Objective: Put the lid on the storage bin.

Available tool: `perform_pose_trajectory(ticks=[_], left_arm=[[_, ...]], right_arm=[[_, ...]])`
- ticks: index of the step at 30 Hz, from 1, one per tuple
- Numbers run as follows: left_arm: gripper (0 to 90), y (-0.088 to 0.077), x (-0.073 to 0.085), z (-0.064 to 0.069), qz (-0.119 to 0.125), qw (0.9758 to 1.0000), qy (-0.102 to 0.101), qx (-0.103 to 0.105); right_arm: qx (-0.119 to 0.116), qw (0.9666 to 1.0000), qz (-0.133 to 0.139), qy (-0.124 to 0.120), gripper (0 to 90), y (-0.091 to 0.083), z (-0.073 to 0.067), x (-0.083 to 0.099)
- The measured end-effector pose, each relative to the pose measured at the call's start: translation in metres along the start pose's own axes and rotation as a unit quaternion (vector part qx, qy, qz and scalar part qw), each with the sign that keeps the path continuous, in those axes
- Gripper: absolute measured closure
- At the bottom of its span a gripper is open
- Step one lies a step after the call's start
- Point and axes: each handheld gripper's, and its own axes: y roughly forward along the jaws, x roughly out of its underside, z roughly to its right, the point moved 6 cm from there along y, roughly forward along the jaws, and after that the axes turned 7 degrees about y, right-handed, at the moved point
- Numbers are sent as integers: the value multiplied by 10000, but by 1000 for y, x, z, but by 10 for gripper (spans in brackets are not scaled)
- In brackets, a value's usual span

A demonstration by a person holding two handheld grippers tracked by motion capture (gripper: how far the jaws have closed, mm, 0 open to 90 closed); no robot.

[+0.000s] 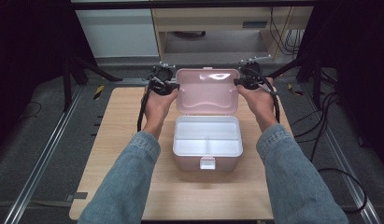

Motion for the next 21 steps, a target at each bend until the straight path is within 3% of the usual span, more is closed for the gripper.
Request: perform_pose_trajectory(ticks=[13, 21], left_arm=[[837, -1, -3, -6, 76, 10000, -40, 2], [834, -17, -1, 0, 116, 9999, 68, -40]], right_arm=[[69, 9999, 84, -47, 841, 2, -2, -11], [97, 9996, 217, -169, 844, -14, -9, -9]])
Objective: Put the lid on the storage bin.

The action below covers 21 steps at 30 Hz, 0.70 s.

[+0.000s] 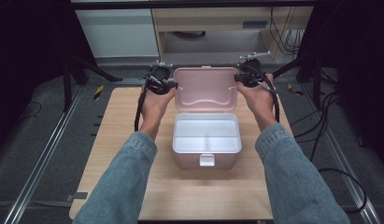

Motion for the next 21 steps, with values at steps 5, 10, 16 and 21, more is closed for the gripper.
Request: perform_pose_trajectory(ticks=[5, 10, 16, 21], left_arm=[[835, -16, 4, 7, 118, 9999, 46, 1], [836, -34, 6, 13, 235, 9996, 142, 88], [758, -50, 15, 19, 418, 9987, 157, 235], [663, -67, 36, 16, 519, 9982, 133, 278]], right_arm=[[-53, 9999, 134, -58, 849, -17, -4, 6], [-122, 9993, 322, -163, 851, -37, -10, 15], [-195, 9983, 461, -301, 851, -53, -14, 26], [-212, 9976, 539, -373, 847, -63, -17, 35]])
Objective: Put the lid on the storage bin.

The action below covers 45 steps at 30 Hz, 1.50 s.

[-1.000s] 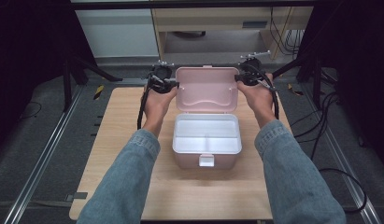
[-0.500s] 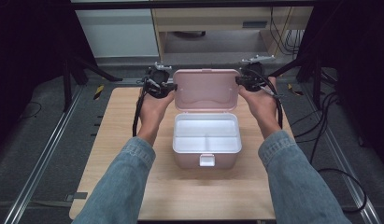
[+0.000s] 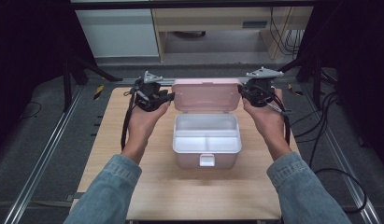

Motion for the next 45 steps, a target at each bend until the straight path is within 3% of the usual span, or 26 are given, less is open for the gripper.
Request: perform_pose_trajectory(ticks=[6, 11, 20, 27, 31, 38, 45], left_arm=[[626, -6, 25, -15, -136, 9998, -73, -128], [591, -2, 29, -24, -159, 9995, -167, -212], [558, 10, 29, -25, -241, 9991, -161, -294], [548, 15, 31, -16, -255, 9994, -93, -195], [545, 16, 30, -14, -239, 9994, -3, -268], [526, 12, 31, -18, -210, 9991, 25, -361], [434, 11, 40, -21, -279, 9982, 128, -511]], right_arm=[[-14, 9999, 52, -113, 838, -12, -5, 11], [-126, 9998, 63, -125, 840, -24, -8, 22], [-379, 9993, -27, -64, 820, -35, -11, 39], [-611, 9976, -335, -6, 784, -42, -12, 66], [-696, 9960, -557, 22, 761, -48, -11, 80], [-606, 9942, -889, 79, 684, -61, 6, 106], [-389, 9953, -778, 423, 564, -60, 41, 116]])
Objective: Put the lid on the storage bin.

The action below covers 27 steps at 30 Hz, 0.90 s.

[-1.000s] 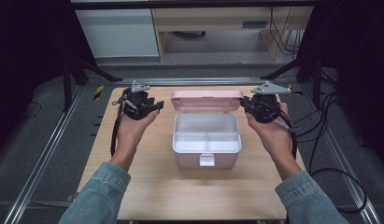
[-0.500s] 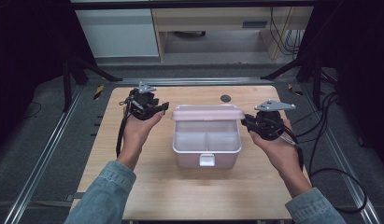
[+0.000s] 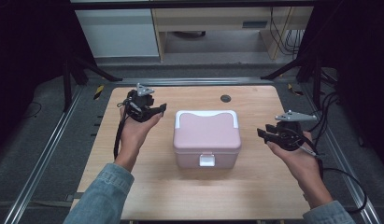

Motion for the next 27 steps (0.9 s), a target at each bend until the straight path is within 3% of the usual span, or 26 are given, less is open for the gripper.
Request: perform_pose_trajectory(ticks=[12, 18, 27], left_arm=[[106, 10, 34, -9, -240, 9996, 62, -161], [67, 21, 65, -18, -464, 9988, 33, -150], [63, 39, 125, -30, -866, 9960, -43, -222]], right_arm=[[108, 9992, 281, 280, 228, 40, 31, -3], [166, 9988, 75, 445, 142, 66, 43, 13], [400, 9954, -509, 708, 104, 100, 61, 60]])
